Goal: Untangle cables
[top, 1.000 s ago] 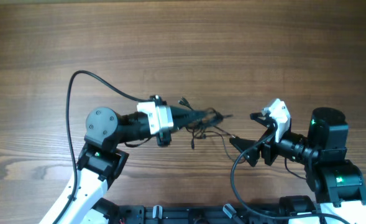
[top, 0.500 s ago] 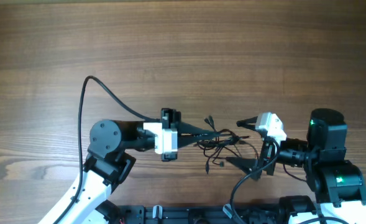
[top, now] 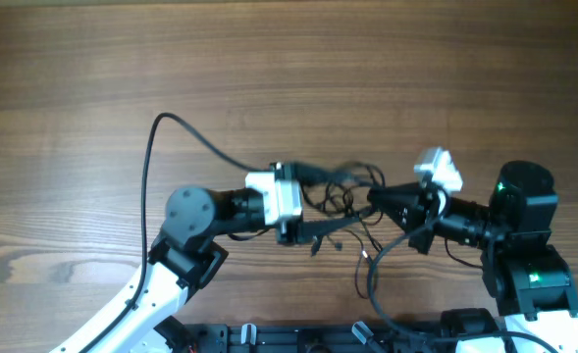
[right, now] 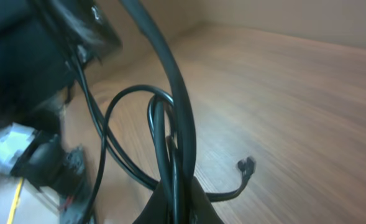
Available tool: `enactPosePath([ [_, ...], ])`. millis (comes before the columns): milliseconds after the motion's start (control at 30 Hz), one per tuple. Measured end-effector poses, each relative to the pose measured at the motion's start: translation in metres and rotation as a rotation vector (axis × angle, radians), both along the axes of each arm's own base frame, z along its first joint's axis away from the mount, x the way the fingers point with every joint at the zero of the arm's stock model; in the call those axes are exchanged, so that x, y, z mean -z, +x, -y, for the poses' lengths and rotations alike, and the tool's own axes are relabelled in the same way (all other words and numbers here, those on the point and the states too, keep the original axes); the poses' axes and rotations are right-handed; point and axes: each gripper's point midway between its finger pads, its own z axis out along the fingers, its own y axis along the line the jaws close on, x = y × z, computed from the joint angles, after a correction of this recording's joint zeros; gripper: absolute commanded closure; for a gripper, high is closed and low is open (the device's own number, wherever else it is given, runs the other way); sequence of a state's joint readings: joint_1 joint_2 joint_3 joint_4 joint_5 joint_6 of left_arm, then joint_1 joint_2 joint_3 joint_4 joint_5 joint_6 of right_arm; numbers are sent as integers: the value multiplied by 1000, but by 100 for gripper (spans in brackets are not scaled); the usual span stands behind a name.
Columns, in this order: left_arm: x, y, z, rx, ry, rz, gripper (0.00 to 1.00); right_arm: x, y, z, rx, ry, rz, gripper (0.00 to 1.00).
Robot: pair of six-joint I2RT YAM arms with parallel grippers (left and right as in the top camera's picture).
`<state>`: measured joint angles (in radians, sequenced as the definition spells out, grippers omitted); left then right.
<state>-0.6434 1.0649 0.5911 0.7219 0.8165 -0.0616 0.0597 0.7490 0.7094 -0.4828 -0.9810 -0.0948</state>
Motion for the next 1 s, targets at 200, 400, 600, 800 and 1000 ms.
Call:
enactPosePath([
  [200,89,53,-9,-291,218,-486,0,-2,31,25,291,29,-154,96],
  [400,157,76,-45,-585,396,-682,0,-34,35,28,320,52,-98,96],
  [600,156,65,-36,-504,398,-701,0,-15,48,53,512,9,-180,96],
  [800,138,31,-13,-244,372,-703,0,-8,59,75,669,-5,-208,96],
  [1000,119,31,-6,-207,233,-970,0,10,57,95,831,6,-334,96],
])
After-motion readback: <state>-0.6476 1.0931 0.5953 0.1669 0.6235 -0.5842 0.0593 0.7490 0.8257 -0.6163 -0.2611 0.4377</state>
